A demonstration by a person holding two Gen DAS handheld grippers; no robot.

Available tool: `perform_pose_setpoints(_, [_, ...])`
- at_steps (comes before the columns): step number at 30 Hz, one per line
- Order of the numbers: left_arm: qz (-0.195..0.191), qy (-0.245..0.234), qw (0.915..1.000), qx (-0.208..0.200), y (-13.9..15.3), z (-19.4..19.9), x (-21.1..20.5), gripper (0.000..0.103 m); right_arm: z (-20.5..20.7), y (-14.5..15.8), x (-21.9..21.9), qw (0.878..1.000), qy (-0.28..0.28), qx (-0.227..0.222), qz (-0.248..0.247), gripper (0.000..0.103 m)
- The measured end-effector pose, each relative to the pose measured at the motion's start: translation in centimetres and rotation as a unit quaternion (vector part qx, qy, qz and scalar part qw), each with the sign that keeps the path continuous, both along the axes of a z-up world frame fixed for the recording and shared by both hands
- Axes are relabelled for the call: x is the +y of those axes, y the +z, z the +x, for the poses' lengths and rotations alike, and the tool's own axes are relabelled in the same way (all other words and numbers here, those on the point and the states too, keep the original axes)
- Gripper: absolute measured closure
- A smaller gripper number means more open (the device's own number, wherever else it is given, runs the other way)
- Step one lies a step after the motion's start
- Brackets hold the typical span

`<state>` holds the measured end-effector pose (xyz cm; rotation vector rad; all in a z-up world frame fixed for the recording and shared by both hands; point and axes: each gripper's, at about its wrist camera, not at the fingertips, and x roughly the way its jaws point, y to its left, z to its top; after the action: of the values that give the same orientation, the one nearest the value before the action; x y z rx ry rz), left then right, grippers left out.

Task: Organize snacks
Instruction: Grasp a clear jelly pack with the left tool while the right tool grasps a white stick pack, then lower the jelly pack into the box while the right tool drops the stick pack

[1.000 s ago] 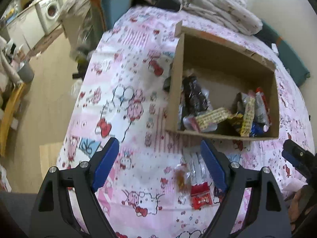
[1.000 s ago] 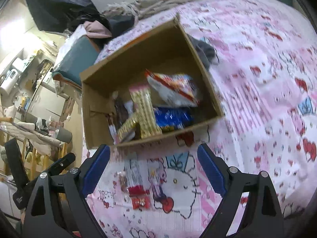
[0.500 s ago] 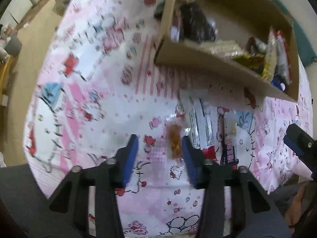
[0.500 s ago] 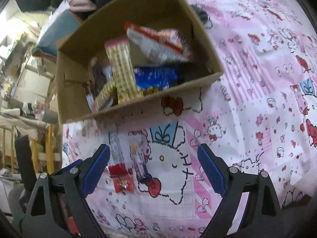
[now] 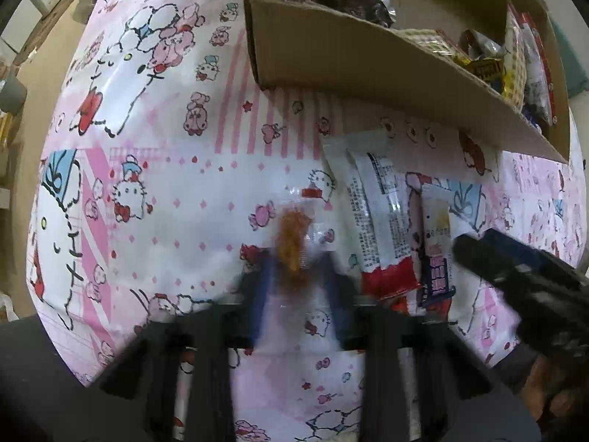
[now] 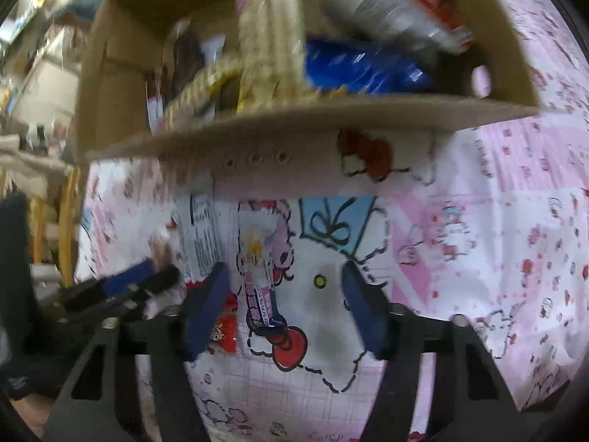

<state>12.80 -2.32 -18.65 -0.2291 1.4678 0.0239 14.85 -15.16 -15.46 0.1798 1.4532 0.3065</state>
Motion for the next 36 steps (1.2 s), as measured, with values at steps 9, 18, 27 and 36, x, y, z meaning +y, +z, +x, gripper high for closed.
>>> perform_pose_setpoints(9, [0.015,0.002,0.9999,-0.006,0.4,0.2,0.8,0.088,-0.9,-0.6,2.0,0.998,0.055,-0.013,-0.03,0.086])
perform_pose_setpoints(18, [0.038,0.014,0.999,-0.021,2.4,-1.3,4.1,0.088,-1.5,1.1,0.0,0.999,0.044,-0.027,-0.013,0.086])
perform_pose_setpoints(27, [0.052,-0.004,0.9933,-0.103,9.2,-3.3,5.4,0.088,-2.7,5.6,-0.7,0.995,0.051,-0.085,0.013,0.086])
perform_pose_setpoints(36, [0.046,0.02,0.9773,-0.206,15.9,-3.3,5.0,0.088,-4.0,14.0,-2.8,0.965,0.029,-0.246,0.085,0.086])
